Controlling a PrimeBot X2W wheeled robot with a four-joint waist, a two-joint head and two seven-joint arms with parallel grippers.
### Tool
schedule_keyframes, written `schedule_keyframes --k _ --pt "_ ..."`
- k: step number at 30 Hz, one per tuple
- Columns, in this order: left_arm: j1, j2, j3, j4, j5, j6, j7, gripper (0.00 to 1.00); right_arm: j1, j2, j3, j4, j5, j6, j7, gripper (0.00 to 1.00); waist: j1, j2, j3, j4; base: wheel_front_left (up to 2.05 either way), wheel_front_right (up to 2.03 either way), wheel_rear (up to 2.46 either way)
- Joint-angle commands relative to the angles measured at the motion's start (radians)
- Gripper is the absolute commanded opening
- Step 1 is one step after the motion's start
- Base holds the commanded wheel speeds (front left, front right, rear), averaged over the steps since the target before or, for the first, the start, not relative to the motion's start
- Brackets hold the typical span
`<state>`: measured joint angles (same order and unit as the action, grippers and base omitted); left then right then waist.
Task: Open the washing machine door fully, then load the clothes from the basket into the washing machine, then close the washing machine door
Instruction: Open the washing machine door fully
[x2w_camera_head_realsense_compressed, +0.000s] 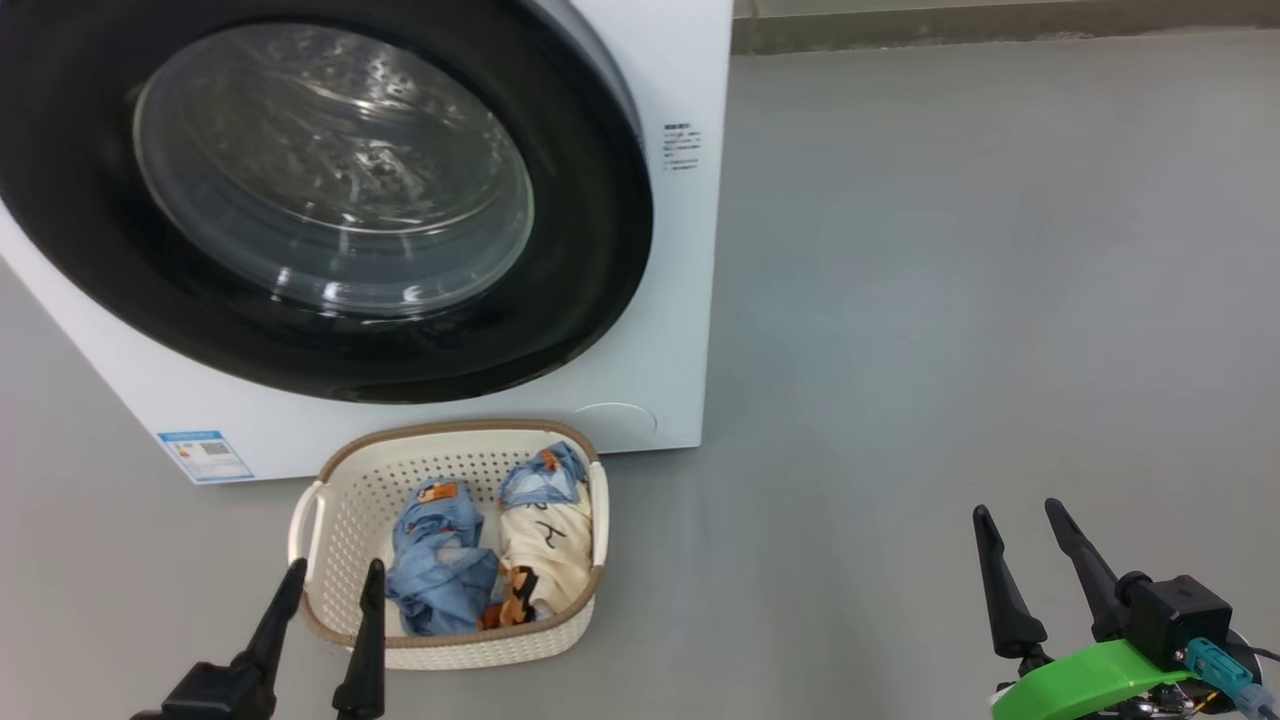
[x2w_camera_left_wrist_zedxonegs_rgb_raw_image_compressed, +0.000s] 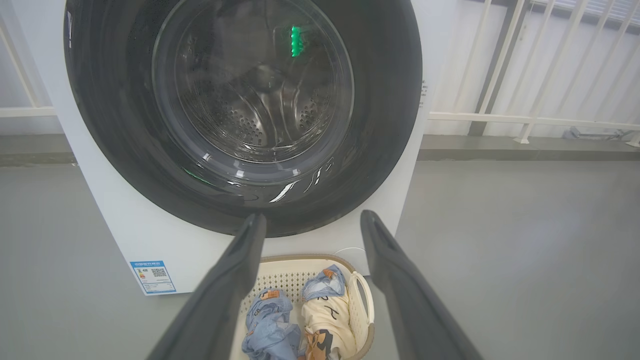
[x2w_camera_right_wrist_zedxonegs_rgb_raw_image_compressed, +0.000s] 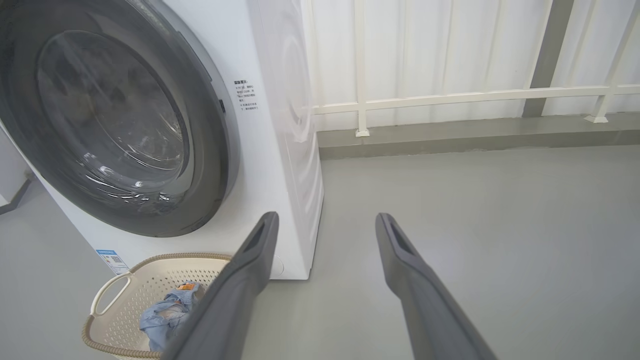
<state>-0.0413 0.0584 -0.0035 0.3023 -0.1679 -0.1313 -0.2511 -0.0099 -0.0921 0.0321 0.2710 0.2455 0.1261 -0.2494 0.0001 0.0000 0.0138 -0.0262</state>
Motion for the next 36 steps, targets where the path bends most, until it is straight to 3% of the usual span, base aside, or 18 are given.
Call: schedule_keyframes --k 1,12,13,15,16,28,36 --pt "-0.031 0.018 0.027 -0.020 -0.005 0.001 -0.011 1.00 -0.018 -0.010 0.027 -0.022 0.003 0.005 -0.012 1.00 -0.0001 0.0000 0.000 0.001 0.57 0.57 -1.13" --pt "-0.026 0.016 0.019 -0.022 -0.011 0.001 -0.011 1.00 -0.035 -0.012 0.048 -0.021 0.022 0.005 -0.012 1.00 -0.0001 0.0000 0.002 0.008 0.17 0.17 -0.34" --pt "-0.024 0.015 0.017 -0.023 -0.013 0.001 -0.011 1.00 -0.040 -0.012 0.053 -0.021 0.031 0.005 -0.012 0.49 -0.0001 0.0000 0.004 0.008 0.00 0.00 0.00" --pt "-0.021 0.012 0.014 -0.025 -0.015 0.001 -0.011 1.00 -0.055 -0.011 0.061 -0.023 0.058 0.005 -0.012 0.05 -0.0001 0.0000 0.009 0.011 0.00 0.00 0.00" --pt "-0.020 0.011 0.013 -0.026 -0.016 0.001 -0.011 1.00 -0.065 -0.009 0.062 -0.027 0.076 0.005 -0.012 0.00 -0.0001 0.0000 0.013 0.012 0.00 0.00 0.00" --pt "-0.047 -0.001 -0.005 -0.030 -0.031 0.001 -0.011 1.00 -0.254 0.018 0.040 -0.111 0.498 0.005 -0.012 0.00 -0.0001 0.0000 0.064 0.049 0.00 0.00 0.00" --pt "-0.086 -0.006 -0.025 -0.032 -0.047 0.001 -0.011 1.00 -0.424 -0.034 0.098 -0.115 0.876 0.005 -0.012 0.00 -0.0001 0.0000 0.120 0.090 0.00 0.00 0.00"
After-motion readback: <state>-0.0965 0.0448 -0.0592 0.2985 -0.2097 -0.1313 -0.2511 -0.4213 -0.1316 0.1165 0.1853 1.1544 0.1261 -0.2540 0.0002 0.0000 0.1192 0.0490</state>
